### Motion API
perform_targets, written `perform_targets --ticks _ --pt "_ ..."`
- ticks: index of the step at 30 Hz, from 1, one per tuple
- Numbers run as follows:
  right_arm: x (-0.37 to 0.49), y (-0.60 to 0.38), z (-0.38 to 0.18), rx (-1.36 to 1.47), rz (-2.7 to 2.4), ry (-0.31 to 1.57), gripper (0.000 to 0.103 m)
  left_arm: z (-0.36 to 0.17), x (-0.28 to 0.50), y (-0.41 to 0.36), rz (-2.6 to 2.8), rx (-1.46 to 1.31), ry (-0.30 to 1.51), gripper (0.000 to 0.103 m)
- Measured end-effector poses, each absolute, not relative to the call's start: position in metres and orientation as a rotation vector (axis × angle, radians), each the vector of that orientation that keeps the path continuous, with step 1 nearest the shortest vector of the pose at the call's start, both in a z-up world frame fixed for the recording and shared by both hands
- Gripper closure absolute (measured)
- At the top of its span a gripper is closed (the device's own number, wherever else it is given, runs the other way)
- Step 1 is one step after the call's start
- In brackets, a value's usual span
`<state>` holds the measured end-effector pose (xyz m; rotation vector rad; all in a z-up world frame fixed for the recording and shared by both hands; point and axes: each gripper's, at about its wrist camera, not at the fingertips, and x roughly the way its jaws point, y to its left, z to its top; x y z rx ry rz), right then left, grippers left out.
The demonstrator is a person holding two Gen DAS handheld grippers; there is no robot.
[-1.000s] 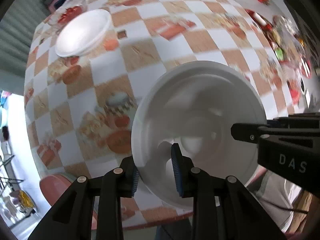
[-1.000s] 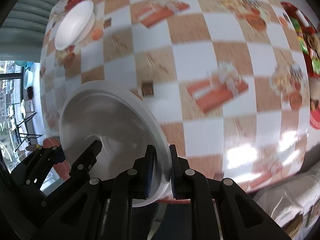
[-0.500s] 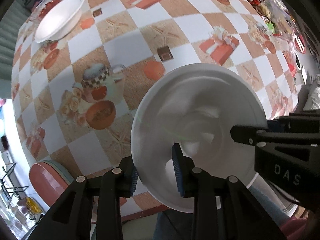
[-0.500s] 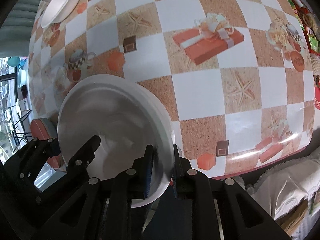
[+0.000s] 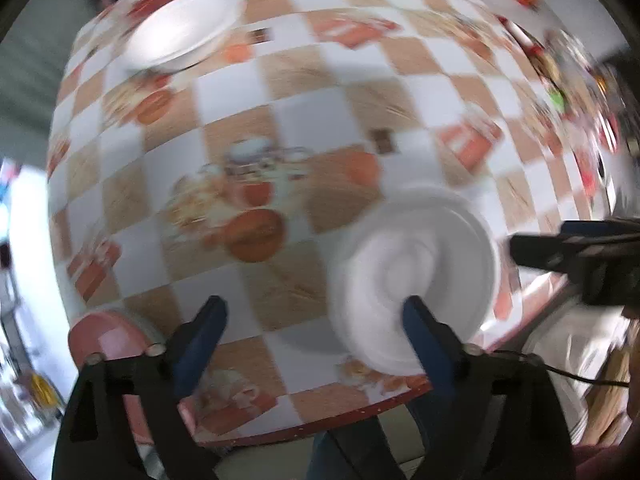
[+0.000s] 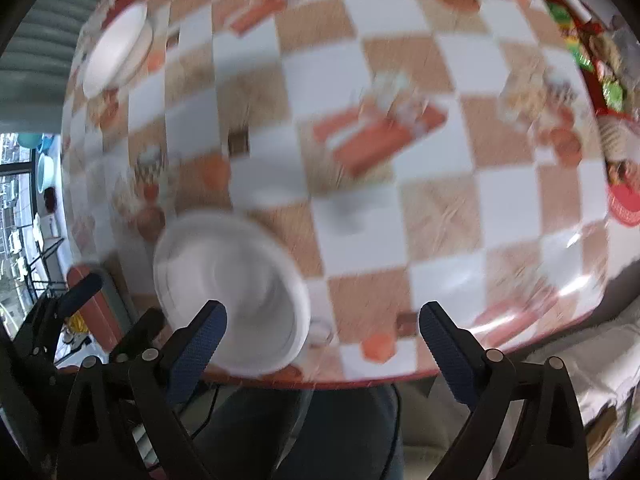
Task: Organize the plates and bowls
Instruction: 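Lower the second white bowl and open both tools, then move both tools to a white bowl beside the tomato bowl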
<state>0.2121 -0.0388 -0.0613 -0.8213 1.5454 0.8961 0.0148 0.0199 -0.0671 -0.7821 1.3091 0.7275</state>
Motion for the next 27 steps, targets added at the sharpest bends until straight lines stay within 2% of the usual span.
perform_targets --ticks 6,14,27 --pt "0.241 0.008 -0.039 -0.846 0.919 1.428 0.005 -0.061 -0.022 0.067 0.897 -0.942 1.204 0.0" --pt "0.237 0.094 -0.027 -0.899 1.032 1.305 0.005 -0.051 -0.04 0.137 1.037 -1.013 1.119 0.0" --pt "0.193 0.202 -0.048 -0.964 1.154 1.283 0.005 -0.06 -0.019 0.228 1.149 -1.019 1.109 0.0"
